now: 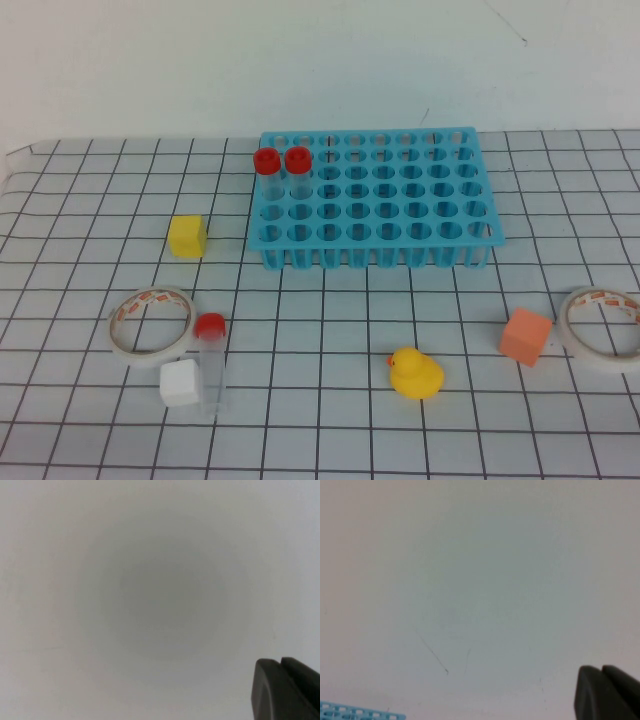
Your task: Place the test tubes
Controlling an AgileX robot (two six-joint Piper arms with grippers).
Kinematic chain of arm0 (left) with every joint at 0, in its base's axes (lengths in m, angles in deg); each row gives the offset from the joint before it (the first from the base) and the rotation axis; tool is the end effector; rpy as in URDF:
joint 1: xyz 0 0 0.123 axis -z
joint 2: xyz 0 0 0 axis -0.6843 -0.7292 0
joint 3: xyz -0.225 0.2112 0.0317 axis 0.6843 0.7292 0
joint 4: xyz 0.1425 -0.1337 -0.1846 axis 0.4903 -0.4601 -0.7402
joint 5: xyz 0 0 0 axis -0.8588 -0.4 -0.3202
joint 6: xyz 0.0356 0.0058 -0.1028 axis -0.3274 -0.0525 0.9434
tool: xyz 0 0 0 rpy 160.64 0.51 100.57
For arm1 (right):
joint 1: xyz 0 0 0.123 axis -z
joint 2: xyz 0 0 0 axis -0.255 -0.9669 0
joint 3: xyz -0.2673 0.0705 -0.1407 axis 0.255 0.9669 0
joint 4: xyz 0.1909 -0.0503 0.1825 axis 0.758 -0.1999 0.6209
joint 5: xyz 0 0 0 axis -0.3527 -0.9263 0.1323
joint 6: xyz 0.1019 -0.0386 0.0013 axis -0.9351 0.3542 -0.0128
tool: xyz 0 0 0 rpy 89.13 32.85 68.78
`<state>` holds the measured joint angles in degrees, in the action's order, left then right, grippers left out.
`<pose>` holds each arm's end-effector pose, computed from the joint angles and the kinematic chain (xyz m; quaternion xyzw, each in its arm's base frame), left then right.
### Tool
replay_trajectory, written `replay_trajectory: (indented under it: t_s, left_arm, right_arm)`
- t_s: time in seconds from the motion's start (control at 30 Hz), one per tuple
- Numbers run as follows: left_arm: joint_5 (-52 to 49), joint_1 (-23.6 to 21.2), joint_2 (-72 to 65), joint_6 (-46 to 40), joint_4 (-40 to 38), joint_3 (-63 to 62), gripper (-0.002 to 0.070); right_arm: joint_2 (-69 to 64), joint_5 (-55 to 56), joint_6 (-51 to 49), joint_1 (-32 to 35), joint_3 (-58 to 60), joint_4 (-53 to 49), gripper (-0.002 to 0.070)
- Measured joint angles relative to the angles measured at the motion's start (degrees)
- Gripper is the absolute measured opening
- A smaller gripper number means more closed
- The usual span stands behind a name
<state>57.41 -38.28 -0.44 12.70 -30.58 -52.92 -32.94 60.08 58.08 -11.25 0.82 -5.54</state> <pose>0.0526 -0.0028 0.2519 0.0099 0.5097 -0.0418 0.8593 0.0551 0.0074 0.2446 -0.0603 0.5278 -0.0554 0.8454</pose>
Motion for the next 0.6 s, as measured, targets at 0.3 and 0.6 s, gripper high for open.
replay_trajectory:
  t_s: [0.3, 0.6]
  left_arm:
    - [3.68, 0.00, 0.00, 6.26, 0.00, 0.00, -0.0001]
    - [-23.99, 0.00, -0.96, 3.59, 0.00, -15.59, -0.0001]
  right_arm:
    - [0.00, 1.96, -1.23, 0.00, 0.00, -0.24, -0.0001]
    - [0.00, -12.46, -1.87, 0.00, -8.77, -1.43, -0.0001]
